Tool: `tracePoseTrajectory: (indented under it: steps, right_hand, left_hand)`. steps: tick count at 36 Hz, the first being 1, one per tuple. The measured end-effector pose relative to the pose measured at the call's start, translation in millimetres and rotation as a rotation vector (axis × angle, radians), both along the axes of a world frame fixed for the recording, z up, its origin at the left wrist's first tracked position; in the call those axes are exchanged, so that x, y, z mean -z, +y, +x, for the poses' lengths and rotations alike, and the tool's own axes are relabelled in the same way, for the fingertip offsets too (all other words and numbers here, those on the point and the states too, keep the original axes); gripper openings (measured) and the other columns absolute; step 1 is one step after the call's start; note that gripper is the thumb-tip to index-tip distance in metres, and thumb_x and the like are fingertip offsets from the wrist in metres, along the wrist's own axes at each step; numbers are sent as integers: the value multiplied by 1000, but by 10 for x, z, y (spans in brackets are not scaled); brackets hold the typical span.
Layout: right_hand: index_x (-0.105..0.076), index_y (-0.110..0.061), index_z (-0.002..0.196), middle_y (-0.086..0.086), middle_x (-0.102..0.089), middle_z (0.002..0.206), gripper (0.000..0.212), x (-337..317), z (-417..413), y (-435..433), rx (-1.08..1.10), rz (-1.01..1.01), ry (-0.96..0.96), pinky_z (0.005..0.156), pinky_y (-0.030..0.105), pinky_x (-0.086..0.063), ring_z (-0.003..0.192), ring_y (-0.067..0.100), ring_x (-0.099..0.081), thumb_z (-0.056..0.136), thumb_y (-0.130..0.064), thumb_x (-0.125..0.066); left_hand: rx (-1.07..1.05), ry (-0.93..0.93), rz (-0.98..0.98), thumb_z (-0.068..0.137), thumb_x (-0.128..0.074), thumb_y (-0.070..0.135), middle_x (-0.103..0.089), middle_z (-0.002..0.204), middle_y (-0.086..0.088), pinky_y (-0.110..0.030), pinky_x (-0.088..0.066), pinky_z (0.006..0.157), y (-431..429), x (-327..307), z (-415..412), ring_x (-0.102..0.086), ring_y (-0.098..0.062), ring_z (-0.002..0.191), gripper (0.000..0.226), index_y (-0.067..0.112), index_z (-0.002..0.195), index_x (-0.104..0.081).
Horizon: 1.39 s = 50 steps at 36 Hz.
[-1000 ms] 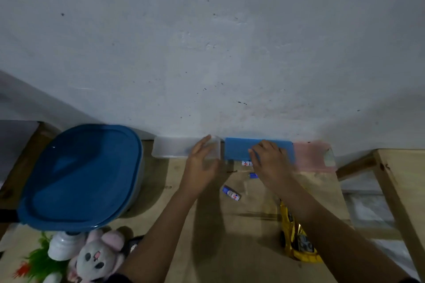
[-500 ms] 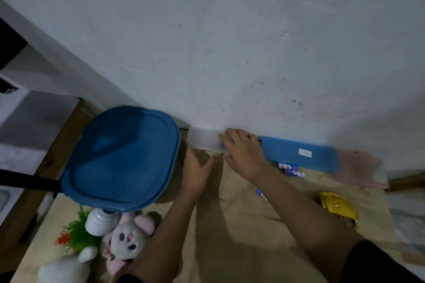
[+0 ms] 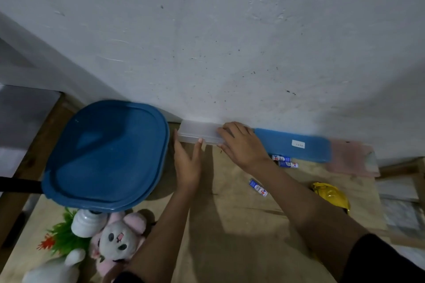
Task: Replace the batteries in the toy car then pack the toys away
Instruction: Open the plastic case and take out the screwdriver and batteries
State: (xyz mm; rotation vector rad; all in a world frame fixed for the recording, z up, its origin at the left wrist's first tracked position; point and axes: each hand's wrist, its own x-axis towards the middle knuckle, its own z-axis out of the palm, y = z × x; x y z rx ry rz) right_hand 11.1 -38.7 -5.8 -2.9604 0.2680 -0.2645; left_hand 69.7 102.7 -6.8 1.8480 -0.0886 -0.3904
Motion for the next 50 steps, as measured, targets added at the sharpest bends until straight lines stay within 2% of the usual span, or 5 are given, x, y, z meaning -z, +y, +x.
tracePoseTrajectory:
  steps: [3,14,20,25,50]
  right_hand:
    - [-61,-8,108,12,-63,106,36,17,26,2,-7,-16,28,80,39,-53,98,30,-62,80,-30,-68]
    - [-54,-11,103,7,-66,95,31,161,83,5,13,-175,-48,68,34,-52,83,26,-63,88,-33,-37]
    - [-63,-7,101,11,-68,95,26,204,92,55,59,-182,-123,71,35,-53,83,28,-65,80,-22,-68]
    - [-65,-7,98,10,-69,92,34,155,111,50,64,-152,-129,70,34,-55,82,27,-66,89,-26,-37]
    - [-64,-11,85,8,-68,84,40,146,195,28,79,-260,-144,62,31,-51,73,24,-65,91,-38,-36]
  left_hand:
    - [-17,49,-25,91,-58,34,-34,150,-1,-24,-27,104,7,49,31,-30,-7,133,73,19,150,-19]
    - [-58,51,-87,92,-56,30,-41,147,-1,-24,-29,103,-2,88,30,-36,-11,133,61,19,146,-30]
    - [-76,56,-89,92,-57,30,-41,146,-2,-24,-30,102,-16,80,46,-37,-14,134,61,19,146,-31]
    - [-81,58,-112,92,-57,30,-44,144,-1,-24,-33,102,-34,84,52,-40,-13,131,59,19,145,-33]
    - [-26,29,-87,93,-55,32,-44,140,-4,-27,-36,102,-43,85,65,-42,-15,128,59,18,144,-29]
